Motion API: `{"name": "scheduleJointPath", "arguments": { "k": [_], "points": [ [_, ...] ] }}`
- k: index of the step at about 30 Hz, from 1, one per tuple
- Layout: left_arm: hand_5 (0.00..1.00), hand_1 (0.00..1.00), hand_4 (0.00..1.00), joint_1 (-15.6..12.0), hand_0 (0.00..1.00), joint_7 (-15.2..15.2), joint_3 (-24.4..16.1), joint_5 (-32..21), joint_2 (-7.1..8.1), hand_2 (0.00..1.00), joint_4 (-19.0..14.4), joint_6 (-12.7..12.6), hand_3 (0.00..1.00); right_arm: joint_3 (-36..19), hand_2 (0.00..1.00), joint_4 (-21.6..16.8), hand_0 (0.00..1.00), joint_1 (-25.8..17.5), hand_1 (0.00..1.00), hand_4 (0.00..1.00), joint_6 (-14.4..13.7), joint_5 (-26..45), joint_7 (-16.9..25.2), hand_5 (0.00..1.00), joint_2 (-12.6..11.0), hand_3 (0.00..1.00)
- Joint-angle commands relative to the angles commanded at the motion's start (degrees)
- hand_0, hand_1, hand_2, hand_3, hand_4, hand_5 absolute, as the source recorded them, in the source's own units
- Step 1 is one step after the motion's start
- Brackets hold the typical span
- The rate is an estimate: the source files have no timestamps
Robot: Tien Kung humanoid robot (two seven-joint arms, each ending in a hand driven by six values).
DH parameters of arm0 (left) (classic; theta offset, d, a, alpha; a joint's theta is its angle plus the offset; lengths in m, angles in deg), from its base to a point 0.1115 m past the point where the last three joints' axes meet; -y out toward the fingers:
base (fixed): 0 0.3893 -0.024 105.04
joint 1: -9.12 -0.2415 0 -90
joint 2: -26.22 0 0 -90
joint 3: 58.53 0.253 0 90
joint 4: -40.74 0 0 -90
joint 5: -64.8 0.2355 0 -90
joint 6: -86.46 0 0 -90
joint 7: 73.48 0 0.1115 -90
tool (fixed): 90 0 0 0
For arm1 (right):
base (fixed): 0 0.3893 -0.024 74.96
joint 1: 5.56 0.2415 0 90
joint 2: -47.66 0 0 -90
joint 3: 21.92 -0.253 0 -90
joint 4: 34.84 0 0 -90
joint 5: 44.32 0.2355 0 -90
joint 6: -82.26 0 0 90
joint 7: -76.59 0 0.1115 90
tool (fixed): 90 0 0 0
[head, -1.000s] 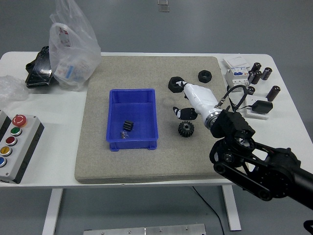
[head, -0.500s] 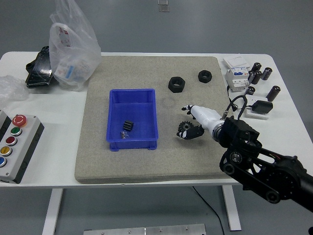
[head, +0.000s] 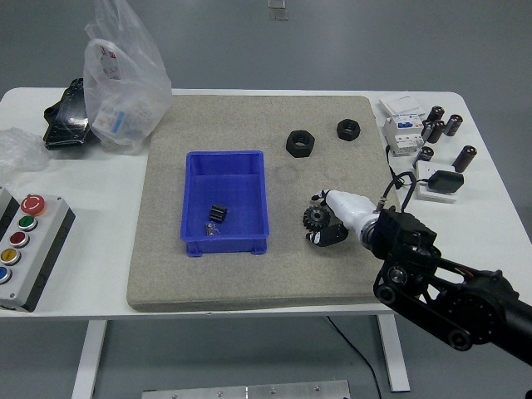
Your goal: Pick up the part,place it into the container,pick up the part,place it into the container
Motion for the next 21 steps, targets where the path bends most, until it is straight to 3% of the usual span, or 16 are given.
{"name": "scheduleJointPath", "arguments": {
  "k": [2, 3, 8, 9, 16, 21],
  "points": [
    [0.337, 0.538, 0.7, 0.0, 0.622, 0.1, 0.0, -0.1, 0.03, 0.541, 0.0, 0.0, 0.622, 0.3, 0.58, 0.0, 0.363, 0.0, 0.645, 0.562, -0.9, -0.7, 0.0, 0.002, 0.0, 0.628],
    [0.338, 0.538, 0.701, 0.0, 0.623, 0.1, 0.0, -0.1, 0.05, 0.541, 0.0, 0.0, 0.623, 0.4, 0.451, 0.0, 0.365, 0.0, 0.614, 0.504, -1.2, -1.1, 0.0, 0.002, 0.0, 0.544],
    [0.338, 0.538, 0.701, 0.0, 0.623, 0.2, 0.2, -0.3, 0.08, 0.541, 0.0, 0.0, 0.623, 0.7, 0.451, 0.2, 0.365, 0.1, 0.614, 0.504, -3.4, -2.7, 0.0, 0.002, -0.1, 0.544],
    [0.34, 0.538, 0.702, 0.0, 0.623, 0.2, 0.2, -0.3, 0.07, 0.54, 0.0, 0.0, 0.623, 0.8, 0.381, 0.2, 0.343, 0.1, 0.606, 0.443, -3.7, -2.9, 0.0, 0.002, -0.1, 0.545],
    [0.346, 0.538, 0.703, -0.1, 0.623, 0.0, 0.0, -0.2, 0.04, 0.54, 0.0, 0.1, 0.623, 1.8, 0.374, 0.2, 0.347, 1.3, 0.596, 0.432, -6.1, -3.3, 0.0, 0.002, 0.0, 0.544],
    [0.352, 0.539, 0.706, -0.2, 0.623, -0.2, -0.2, 0.1, 0.07, 0.541, 0.0, 0.1, 0.624, 3.1, 0.373, -2.0, 0.345, 4.7, 0.591, 0.434, -8.9, -6.2, 0.0, 0.002, 1.4, 0.544]
  ]
}}
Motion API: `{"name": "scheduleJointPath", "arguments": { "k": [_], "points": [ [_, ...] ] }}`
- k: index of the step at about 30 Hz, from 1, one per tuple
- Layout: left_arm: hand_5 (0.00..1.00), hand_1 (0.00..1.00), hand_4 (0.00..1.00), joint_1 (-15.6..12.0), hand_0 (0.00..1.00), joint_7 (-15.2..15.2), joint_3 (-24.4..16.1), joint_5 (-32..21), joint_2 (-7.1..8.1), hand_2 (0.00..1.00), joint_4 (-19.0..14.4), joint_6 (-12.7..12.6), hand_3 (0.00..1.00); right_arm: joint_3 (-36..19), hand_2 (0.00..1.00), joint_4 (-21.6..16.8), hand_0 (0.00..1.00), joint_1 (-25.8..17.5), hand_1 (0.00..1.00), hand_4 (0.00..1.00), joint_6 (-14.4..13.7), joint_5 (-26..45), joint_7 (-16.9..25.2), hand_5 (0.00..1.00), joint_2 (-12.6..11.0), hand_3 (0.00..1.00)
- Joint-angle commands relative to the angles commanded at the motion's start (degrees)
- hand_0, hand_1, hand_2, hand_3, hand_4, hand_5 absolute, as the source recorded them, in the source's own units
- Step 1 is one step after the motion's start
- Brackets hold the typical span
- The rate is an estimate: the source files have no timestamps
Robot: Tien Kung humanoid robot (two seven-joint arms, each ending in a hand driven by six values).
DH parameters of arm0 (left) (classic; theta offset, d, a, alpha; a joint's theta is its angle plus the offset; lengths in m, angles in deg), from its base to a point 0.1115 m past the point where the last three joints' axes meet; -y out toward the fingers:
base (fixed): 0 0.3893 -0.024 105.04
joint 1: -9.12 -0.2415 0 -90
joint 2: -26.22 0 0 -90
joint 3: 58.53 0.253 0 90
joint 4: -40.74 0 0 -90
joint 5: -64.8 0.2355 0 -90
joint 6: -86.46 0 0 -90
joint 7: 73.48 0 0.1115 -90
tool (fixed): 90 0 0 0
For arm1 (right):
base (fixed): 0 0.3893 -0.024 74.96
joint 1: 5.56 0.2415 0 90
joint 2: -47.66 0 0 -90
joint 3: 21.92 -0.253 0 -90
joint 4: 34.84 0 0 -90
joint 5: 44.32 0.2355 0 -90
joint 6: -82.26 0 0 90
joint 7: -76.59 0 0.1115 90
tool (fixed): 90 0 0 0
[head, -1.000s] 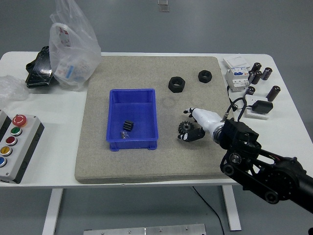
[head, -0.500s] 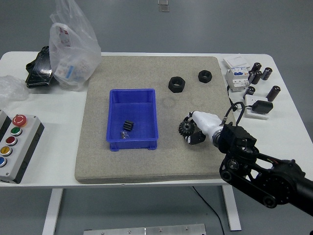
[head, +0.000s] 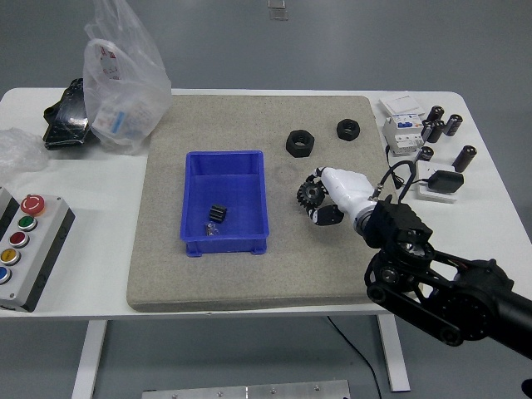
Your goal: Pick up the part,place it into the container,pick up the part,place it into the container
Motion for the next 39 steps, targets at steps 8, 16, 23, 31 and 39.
{"name": "scheduleJointPath", "arguments": {
  "k": [8, 16, 23, 31, 39],
  "points": [
    [0.361, 0.538, 0.708, 0.0, 0.623, -0.3, 0.2, -0.1, -0.16, 0.541, 0.0, 0.1, 0.624, 7.4, 0.373, -3.0, 0.416, 6.5, 0.593, 0.442, -7.9, -3.4, 0.0, 0.002, 4.2, 0.546],
    [0.367, 0.538, 0.709, 0.0, 0.623, -0.4, 0.2, -0.1, 0.03, 0.54, 0.0, 0.0, 0.625, 12.2, 0.535, -2.5, 0.544, 9.1, 0.643, 0.513, -8.1, 1.9, 0.0, 0.002, 5.4, 0.615],
    [0.375, 0.538, 0.71, 0.1, 0.623, -0.4, 0.2, -0.1, 0.04, 0.54, 0.0, 0.1, 0.625, 12.3, 0.707, -2.2, 0.651, 9.5, 0.712, 0.498, -5.5, 3.5, 0.0, 0.045, 5.6, 0.703],
    [0.379, 0.538, 0.71, 0.2, 0.624, -0.4, 0.2, 0.1, 0.16, 0.54, 0.0, 0.1, 0.625, 12.3, 0.756, -2.1, 0.672, 9.8, 0.738, 0.609, -4.9, 3.6, 0.0, 0.031, 5.6, 0.758],
    [0.38, 0.538, 0.71, 0.1, 0.624, -0.5, 0.0, 0.3, 0.15, 0.541, 0.0, 0.1, 0.625, 12.0, 0.799, -2.1, 0.679, 9.8, 0.748, 0.658, -4.0, 3.4, 0.0, 0.045, 5.6, 0.858]
  ]
}}
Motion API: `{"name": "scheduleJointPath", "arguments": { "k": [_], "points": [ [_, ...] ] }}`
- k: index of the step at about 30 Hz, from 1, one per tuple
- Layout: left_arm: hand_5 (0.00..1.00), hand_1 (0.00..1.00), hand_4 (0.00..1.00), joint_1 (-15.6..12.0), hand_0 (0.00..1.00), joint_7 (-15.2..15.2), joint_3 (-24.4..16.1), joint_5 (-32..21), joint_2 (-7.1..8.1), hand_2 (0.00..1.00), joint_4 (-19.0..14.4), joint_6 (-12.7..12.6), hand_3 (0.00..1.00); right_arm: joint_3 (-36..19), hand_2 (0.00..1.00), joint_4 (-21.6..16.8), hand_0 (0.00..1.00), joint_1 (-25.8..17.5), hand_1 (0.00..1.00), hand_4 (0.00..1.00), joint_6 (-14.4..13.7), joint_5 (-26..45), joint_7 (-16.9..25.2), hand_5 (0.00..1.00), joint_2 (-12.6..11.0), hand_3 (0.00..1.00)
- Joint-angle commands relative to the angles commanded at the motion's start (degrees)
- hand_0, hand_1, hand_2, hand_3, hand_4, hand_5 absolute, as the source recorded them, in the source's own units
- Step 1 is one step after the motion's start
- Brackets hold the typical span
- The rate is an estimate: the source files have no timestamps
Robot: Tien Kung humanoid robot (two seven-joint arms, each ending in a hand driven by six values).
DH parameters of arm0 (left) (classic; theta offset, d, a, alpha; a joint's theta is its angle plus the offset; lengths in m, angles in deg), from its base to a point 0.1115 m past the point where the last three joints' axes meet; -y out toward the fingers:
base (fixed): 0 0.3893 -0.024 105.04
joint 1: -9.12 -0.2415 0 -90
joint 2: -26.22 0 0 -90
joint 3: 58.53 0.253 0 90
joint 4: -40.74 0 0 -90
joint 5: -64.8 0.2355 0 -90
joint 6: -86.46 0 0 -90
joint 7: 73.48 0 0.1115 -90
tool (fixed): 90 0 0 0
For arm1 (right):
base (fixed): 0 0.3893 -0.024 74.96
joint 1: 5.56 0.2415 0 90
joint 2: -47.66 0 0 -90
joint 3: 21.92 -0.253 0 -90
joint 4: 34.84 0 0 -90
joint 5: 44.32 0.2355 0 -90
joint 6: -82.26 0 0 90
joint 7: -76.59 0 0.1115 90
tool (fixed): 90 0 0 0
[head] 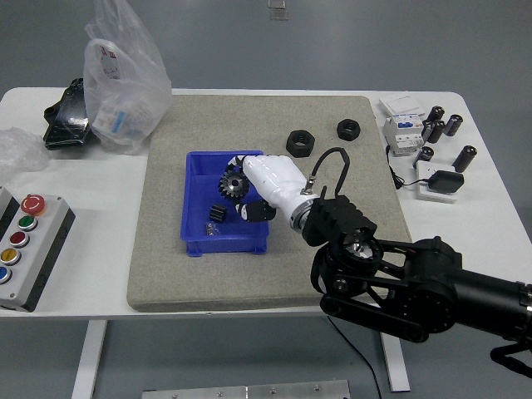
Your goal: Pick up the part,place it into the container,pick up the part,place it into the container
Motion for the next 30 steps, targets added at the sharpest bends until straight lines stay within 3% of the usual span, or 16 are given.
{"name": "scheduleJointPath", "arguments": {
  "k": [3, 13, 20, 21, 26, 27, 30],
  "points": [
    [0.38, 0.539, 0.709, 0.0, 0.624, 0.0, -0.1, 0.1, -0.02, 0.54, 0.0, 0.0, 0.623, -0.3, 0.838, 0.1, 0.678, -0.2, 0.754, 0.683, 0.0, -0.1, 0.0, 0.056, 0.0, 0.889],
    [0.38, 0.542, 0.709, 0.0, 0.624, 0.1, -0.1, 0.2, -0.04, 0.54, 0.0, 0.0, 0.624, -1.7, 0.838, 0.2, 0.685, -1.2, 0.756, 0.699, -0.5, -0.8, 0.0, 0.067, -0.2, 0.894],
    [0.378, 0.538, 0.707, -0.2, 0.624, 0.2, -0.3, 0.3, -0.26, 0.54, 0.0, 0.0, 0.624, -10.8, 0.811, -0.9, 0.651, -7.7, 0.738, 0.705, -8.3, -0.2, 1.5, 0.085, -3.0, 0.865],
    [0.378, 0.539, 0.707, -0.2, 0.624, 0.2, -0.4, 0.3, -0.3, 0.54, 0.0, 0.0, 0.624, -12.8, 0.773, -1.1, 0.629, -9.0, 0.716, 0.714, -9.8, 1.1, 2.9, 0.126, -3.7, 0.8],
    [0.378, 0.539, 0.707, -0.7, 0.624, 0.4, -0.7, 0.3, -0.35, 0.54, 0.0, -0.2, 0.624, -22.5, 0.773, -0.6, 0.629, -15.6, 0.716, 0.714, -17.1, 10.3, 11.9, 0.126, -5.5, 0.8],
    [0.377, 0.538, 0.706, -0.8, 0.624, 0.4, -0.8, 0.3, -0.34, 0.541, 0.0, -0.3, 0.624, -24.5, 0.751, -0.4, 0.74, -16.9, 0.733, 0.726, -18.3, 12.5, 14.1, 0.349, -5.6, 0.718],
    [0.377, 0.538, 0.706, -0.8, 0.624, 0.7, -0.9, 0.4, -0.32, 0.541, 0.0, -0.3, 0.624, -30.3, 0.751, 0.1, 0.74, -21.4, 0.733, 0.726, -21.4, 19.1, 20.6, 0.349, -5.8, 0.718]
  ]
}}
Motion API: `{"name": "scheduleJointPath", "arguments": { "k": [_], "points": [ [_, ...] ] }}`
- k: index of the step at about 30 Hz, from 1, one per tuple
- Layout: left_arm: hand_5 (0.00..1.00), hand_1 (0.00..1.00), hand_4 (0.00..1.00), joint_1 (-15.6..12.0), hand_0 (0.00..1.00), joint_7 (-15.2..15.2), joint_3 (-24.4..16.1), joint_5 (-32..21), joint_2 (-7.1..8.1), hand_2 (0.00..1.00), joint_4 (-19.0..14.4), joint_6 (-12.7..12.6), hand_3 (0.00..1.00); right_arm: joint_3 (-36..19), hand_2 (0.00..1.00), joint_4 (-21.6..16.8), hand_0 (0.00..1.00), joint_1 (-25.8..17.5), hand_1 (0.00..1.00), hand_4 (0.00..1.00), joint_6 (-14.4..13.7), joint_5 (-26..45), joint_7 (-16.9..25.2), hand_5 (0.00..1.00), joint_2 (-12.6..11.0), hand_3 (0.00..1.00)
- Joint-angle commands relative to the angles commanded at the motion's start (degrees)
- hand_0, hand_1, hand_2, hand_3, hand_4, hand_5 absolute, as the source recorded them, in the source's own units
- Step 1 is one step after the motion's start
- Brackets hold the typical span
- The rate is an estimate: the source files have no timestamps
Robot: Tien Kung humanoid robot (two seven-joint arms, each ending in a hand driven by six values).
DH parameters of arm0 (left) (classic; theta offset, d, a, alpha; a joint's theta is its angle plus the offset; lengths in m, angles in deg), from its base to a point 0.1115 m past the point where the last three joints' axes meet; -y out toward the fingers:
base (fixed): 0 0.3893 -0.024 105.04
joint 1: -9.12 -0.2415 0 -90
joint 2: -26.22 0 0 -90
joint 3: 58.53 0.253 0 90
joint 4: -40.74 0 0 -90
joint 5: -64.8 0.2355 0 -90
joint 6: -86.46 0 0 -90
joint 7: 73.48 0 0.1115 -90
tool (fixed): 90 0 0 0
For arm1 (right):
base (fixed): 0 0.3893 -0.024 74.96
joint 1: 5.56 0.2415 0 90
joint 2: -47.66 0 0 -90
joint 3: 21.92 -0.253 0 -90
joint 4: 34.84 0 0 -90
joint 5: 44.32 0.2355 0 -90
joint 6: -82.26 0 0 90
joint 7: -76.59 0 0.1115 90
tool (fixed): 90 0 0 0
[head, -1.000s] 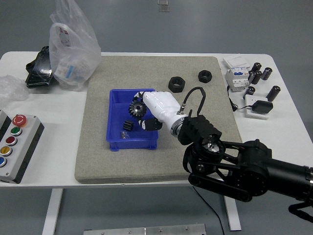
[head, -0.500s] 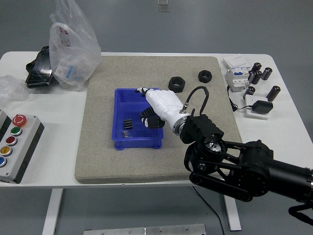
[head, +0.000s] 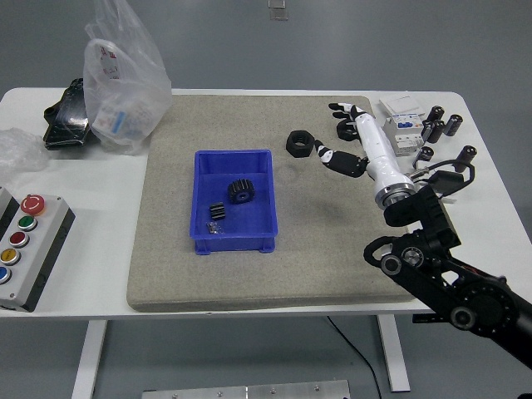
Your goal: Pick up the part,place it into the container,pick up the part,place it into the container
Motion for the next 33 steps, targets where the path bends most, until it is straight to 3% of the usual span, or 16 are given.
{"name": "scheduleJointPath", "arguments": {
  "k": [9, 18, 25, 33],
  "points": [
    [0.377, 0.539, 0.706, 0.2, 0.624, 0.6, 0.7, -0.3, 0.15, 0.54, 0.0, -0.2, 0.622, -14.7, 0.728, 1.6, 0.77, -12.8, 0.727, 0.722, 1.6, 20.3, 20.3, 0.381, -0.1, 0.685],
    [0.376, 0.54, 0.708, 1.2, 0.624, 1.5, 2.2, -0.8, 1.43, 0.54, 0.0, -0.1, 0.622, -23.9, 0.724, 0.7, 0.77, -18.4, 0.726, 0.721, 2.4, 38.1, 37.7, 0.391, 0.3, 0.681],
    [0.374, 0.54, 0.707, 1.6, 0.624, 1.7, 3.6, -1.6, 2.14, 0.54, 0.0, 0.2, 0.621, -28.0, 0.716, -0.6, 0.762, -22.3, 0.723, 0.717, 2.6, 47.2, 45.8, 0.398, 0.0, 0.674],
    [0.369, 0.541, 0.708, 0.4, 0.624, 1.2, 2.1, -0.6, 2.35, 0.539, 0.0, 0.2, 0.618, -28.5, 0.71, -1.8, 0.749, -25.8, 0.712, 0.713, 2.8, 49.3, 47.3, 0.413, 0.1, 0.671]
  ]
}}
